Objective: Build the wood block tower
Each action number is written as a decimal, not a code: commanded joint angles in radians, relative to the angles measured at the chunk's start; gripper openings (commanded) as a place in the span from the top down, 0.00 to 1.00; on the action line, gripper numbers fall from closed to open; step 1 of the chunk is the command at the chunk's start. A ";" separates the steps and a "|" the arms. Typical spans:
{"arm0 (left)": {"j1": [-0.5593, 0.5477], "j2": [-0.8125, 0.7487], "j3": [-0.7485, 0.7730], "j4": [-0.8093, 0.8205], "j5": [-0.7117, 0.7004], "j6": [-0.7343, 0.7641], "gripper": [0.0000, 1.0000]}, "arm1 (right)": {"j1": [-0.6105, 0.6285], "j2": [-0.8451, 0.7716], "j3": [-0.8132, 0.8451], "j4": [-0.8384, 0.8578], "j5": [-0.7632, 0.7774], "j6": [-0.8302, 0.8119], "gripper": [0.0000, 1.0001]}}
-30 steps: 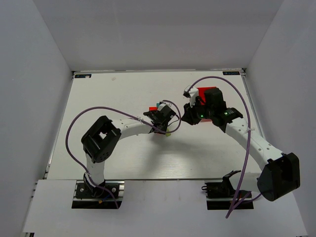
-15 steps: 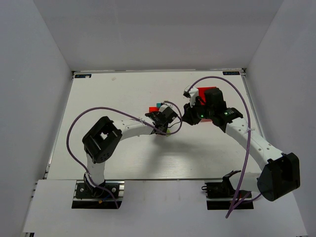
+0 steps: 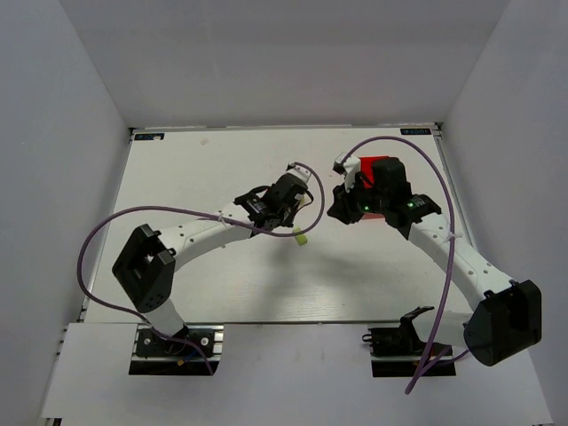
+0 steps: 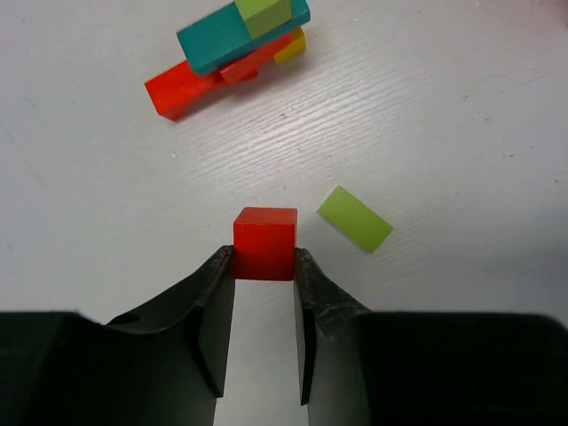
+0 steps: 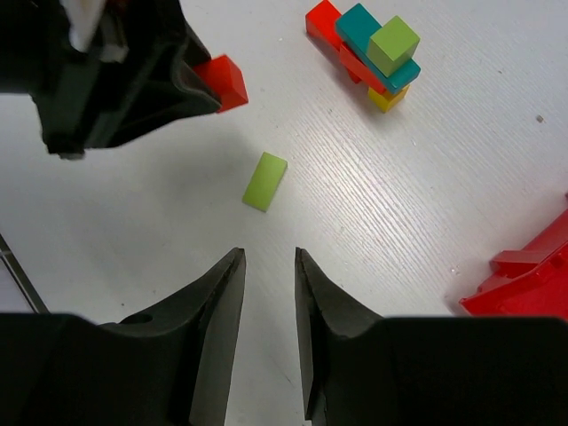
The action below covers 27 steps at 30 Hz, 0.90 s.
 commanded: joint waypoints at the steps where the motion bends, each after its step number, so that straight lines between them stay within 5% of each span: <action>1: 0.023 -0.058 0.041 -0.011 0.055 0.196 0.97 | -0.007 -0.026 -0.010 0.006 -0.017 -0.006 0.65; 8: 0.109 -0.108 0.076 0.041 0.265 0.455 1.00 | -0.015 -0.042 -0.019 0.006 -0.029 -0.009 0.65; 27: 0.361 0.215 0.429 -0.147 0.733 0.980 1.00 | -0.029 -0.037 -0.023 0.008 -0.063 -0.026 0.65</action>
